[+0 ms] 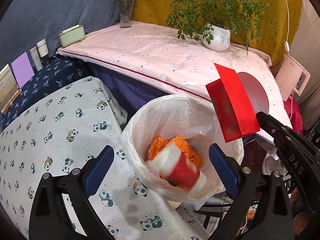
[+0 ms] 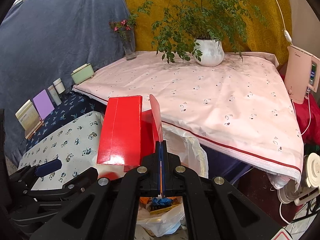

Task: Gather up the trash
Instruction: 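Open both grippers over the bin to drop the cup and box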

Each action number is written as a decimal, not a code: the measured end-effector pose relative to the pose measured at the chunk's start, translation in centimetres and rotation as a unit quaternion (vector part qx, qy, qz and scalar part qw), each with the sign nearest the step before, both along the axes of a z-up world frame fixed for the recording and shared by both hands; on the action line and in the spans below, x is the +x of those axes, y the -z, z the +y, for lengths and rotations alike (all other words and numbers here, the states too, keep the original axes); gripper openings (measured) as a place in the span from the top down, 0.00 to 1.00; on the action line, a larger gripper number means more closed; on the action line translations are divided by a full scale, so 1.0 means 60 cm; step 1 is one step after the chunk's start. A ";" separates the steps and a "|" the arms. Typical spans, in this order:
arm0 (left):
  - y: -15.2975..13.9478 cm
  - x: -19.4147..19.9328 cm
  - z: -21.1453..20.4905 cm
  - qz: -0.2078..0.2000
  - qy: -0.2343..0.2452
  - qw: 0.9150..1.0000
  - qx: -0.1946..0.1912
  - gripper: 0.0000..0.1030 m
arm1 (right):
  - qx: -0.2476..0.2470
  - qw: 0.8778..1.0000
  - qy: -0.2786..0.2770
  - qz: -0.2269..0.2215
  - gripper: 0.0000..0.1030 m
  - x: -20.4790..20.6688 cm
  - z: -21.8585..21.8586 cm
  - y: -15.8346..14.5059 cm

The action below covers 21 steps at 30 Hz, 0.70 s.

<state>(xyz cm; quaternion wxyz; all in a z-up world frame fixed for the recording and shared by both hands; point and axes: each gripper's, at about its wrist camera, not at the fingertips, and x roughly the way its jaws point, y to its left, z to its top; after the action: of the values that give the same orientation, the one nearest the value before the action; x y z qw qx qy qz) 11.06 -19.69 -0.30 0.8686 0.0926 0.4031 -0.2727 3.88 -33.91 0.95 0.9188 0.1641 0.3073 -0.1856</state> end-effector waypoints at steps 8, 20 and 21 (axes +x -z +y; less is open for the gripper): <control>0.000 0.008 0.015 0.001 -0.013 1.000 0.000 0.10 | 0.005 1.000 -0.004 -0.002 0.89 0.008 0.010 0.001; -0.003 0.012 0.036 0.001 -0.027 1.000 -0.003 0.10 | -0.004 1.000 -0.008 -0.006 0.68 0.008 0.027 -0.005; -0.003 0.012 0.037 0.001 -0.027 1.000 -0.003 0.10 | -0.005 1.000 -0.009 -0.006 0.67 0.008 0.028 -0.006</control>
<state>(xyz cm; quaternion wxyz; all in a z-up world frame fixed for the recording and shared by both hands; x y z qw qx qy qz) 11.77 -17.48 -0.11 0.8758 0.0789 0.4052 -0.2502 4.35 -32.22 1.31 0.9231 0.1578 0.3022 -0.1781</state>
